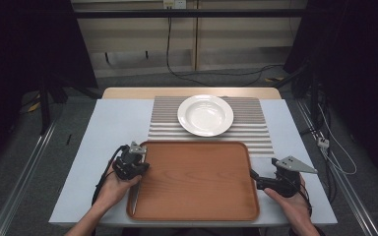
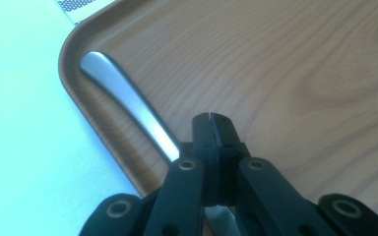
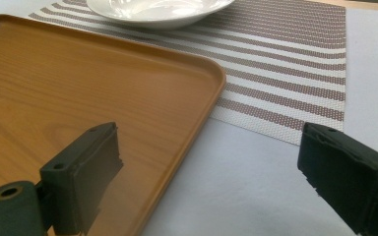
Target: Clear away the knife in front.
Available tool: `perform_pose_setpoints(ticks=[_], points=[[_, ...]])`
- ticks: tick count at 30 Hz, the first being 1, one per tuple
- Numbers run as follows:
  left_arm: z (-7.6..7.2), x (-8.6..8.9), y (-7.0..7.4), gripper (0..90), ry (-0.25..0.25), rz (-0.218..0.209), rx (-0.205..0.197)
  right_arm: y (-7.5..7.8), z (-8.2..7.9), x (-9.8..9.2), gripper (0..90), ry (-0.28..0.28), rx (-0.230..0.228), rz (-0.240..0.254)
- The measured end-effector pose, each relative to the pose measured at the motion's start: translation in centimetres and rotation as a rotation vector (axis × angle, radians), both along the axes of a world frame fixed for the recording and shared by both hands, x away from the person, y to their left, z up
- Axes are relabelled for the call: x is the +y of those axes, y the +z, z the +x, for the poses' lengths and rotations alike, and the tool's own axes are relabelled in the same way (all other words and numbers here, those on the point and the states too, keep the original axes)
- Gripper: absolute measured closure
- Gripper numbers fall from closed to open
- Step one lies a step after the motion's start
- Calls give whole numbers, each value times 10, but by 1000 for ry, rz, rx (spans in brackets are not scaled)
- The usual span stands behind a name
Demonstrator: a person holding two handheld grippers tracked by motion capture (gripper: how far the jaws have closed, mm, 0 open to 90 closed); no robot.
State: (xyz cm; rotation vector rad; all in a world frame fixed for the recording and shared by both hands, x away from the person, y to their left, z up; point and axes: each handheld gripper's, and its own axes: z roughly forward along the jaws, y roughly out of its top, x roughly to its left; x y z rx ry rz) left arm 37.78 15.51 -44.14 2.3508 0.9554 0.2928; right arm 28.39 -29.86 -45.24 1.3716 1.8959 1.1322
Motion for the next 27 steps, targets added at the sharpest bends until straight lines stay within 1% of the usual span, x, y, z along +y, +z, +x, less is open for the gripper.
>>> perform_pose_setpoints(ticks=[3, 5, 6, 7, 9, 10, 11, 12, 13, 15, 16, 17, 19, 20, 22, 23, 24, 25, 26, 27], points=[[0, 0, 0, 900, 3, -4, 2, 0, 0, 0, 87, 2, -2, 1], [0, 1, -1, 900, 4, -32, 13, 0, -1, 0, 86, 1, -2, 1], [-1, 1, -1, 900, 10, -32, 1, 0, -1, 0, 86, 2, -3, 0], [-1, 1, 0, 900, -9, -46, -3, 0, -1, 0, 86, 2, -3, 1], [-2, 2, 4, 889, -10, -79, -17, 0, -1, 0, 86, 4, -5, 0], [-3, 3, 6, 841, -2, -94, -26, 0, -1, 0, 86, 4, -5, 0], [-3, 4, 7, 812, 1, -103, -36, 1, -1, 0, 86, 4, -5, 0], [-4, 4, 8, 790, 0, -108, -44, 1, -1, 0, 86, 4, -5, 0], [-4, 5, 10, 750, 0, -112, -60, 1, 0, 0, 86, 4, -5, 1], [-6, 5, 11, 669, 10, -136, -69, 1, 0, 0, 86, 4, -5, 2], [-6, 5, 12, 626, 14, -140, -80, 1, 0, 0, 86, 5, -5, 3], [-6, 5, 13, 573, 18, -143, -99, 1, 0, 0, 86, 6, -5, 3], [-7, 5, 15, 454, 29, -149, -120, 1, 0, 0, 86, 6, -5, 3], [-8, 5, 17, 389, 36, -156, -124, 1, 0, 0, 86, 6, -6, 3], [-8, 6, 19, 252, 61, -172, -124, 1, 0, -1, 86, 7, -7, 4], [-9, 7, 21, 194, 79, -188, -120, 1, 0, -1, 86, 7, -8, 3], [-9, 8, 22, 146, 77, -201, -110, 1, 0, -1, 86, 6, -7, 4], [-9, 9, 23, 110, 84, -233, -92, 1, 0, -1, 86, 7, -7, 3], [-9, 11, 24, 87, 84, -256, -71, 1, 0, -1, 86, 7, -7, 3], [-10, 13, 25, 75, 79, -263, -63, 1, 0, 0, 86, 7, -8, 4]])
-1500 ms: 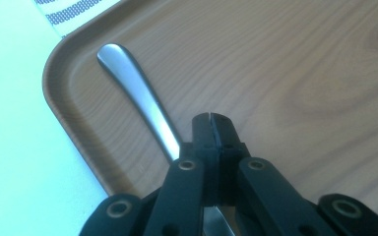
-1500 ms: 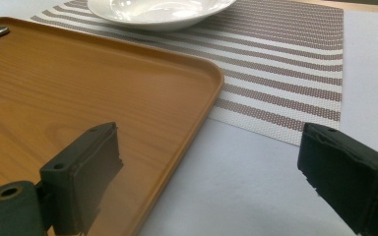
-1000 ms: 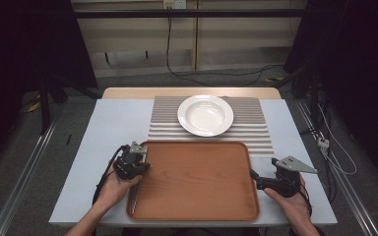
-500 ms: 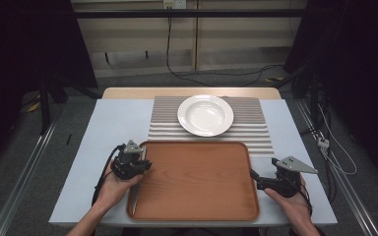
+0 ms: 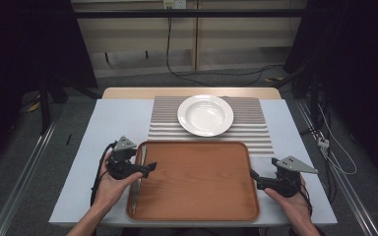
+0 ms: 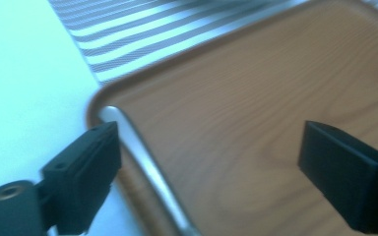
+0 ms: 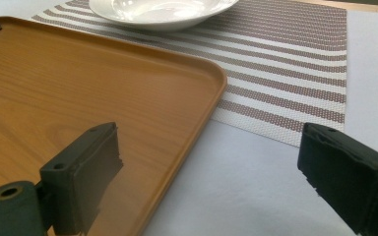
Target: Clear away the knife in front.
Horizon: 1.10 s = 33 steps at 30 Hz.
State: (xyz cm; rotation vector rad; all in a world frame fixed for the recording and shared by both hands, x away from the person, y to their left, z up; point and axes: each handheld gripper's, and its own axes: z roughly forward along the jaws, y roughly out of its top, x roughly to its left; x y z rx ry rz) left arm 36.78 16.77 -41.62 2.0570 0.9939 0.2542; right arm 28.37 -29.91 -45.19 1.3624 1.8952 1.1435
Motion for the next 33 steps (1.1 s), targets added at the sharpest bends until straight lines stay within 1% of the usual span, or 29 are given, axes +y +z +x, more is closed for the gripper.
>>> perform_pose_setpoints(ticks=[1, 2, 3, 6, 7, 9, 11, 12, 16, 17, 20, 22, 25, 26, 28, 30, 33], points=[[-2, 1, 1, 66, -8, 6, -6, 0, 0, 0, 86, -1, 2, -1], [-4, 2, 2, 62, -14, 24, -23, 0, 0, 0, 86, -1, 0, 0], [-6, 3, 3, 62, -7, 31, -47, 0, 0, 0, 86, 0, 1, 0], [-12, 8, 5, 69, 20, 16, -92, 0, -1, -1, 86, -1, 1, 0], [-13, 10, 5, 68, 30, 14, -102, 0, -1, -1, 86, -2, 2, 1], [-14, 15, 7, 67, 50, 24, -115, 0, -1, -1, 86, -5, 2, 2], [-16, 19, 8, 67, 74, 52, -138, 0, -2, -1, 86, -6, 0, 3], [-17, 22, 8, 67, 83, 53, -145, 0, -2, -1, 86, -7, 0, 4], [-23, 31, 7, 67, 106, 54, -155, 0, -3, -2, 86, -11, 0, 3], [-24, 33, 6, 66, 106, 50, -154, 0, -3, -2, 86, -12, 0, 3], [-27, 38, 3, 65, 114, 57, -158, 0, -4, -3, 86, -14, -1, 2], [-30, 41, 0, 65, 122, 50, -155, 0, -4, -3, 86, -15, 0, 2], [-34, 45, -5, 65, 133, 51, -147, 0, -4, -3, 86, -14, 0, 3], [-36, 46, -7, 65, 146, 49, -153, 0, -5, -3, 86, -15, -1, 2], [-38, 48, -10, 63, 152, 46, -156, 0, -5, -3, 86, -18, 1, 4], [-40, 50, -14, 63, 168, 46, -169, 0, -5, -3, 86, -20, 2, 4], [-44, 53, -18, 63, 177, 47, -158, 1, -6, -3, 86, -20, -3, 2]])
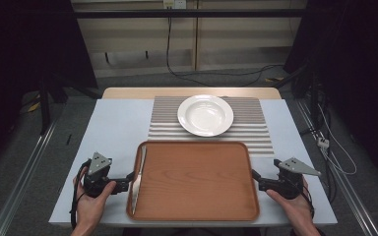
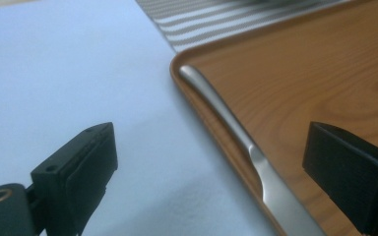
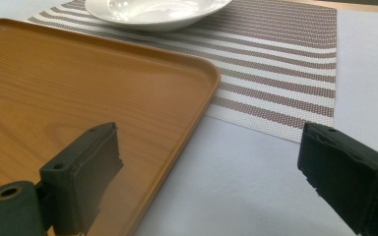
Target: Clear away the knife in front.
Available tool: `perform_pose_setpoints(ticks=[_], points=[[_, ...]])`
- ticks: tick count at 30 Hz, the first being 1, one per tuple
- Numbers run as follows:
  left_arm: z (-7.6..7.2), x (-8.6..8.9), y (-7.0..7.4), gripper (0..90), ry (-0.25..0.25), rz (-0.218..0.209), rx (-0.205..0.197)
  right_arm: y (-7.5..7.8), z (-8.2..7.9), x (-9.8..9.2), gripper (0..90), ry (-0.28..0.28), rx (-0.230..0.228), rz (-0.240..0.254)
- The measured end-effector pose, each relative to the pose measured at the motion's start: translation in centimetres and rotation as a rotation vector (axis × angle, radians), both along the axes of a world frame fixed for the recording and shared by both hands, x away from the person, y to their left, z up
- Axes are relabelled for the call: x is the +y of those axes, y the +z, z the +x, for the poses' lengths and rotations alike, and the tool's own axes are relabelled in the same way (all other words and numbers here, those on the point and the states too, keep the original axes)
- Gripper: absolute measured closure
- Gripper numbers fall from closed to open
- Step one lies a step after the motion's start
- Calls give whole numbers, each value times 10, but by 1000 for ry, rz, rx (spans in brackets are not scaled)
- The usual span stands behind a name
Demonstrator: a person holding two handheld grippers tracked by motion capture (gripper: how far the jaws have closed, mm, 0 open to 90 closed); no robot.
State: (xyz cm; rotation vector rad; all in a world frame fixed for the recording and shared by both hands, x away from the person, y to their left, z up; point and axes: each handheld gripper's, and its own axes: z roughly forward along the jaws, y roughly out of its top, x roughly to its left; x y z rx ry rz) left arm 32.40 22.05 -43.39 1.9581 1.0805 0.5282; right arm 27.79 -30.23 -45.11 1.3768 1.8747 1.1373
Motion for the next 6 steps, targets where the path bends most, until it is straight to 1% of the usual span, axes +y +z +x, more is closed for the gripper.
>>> perform_pose_setpoints(ticks=[1, 4, 6], points=[[0, 1, 0, 63, 3, -10, -2, 0, 0, 0, 86, 0, 1, 0], [0, 2, 0, 63, 11, -5, -12, 0, 0, 0, 85, -2, 0, 1], [1, 3, 0, 63, 21, -10, -11, 0, 1, 0, 85, 1, 4, 2]])
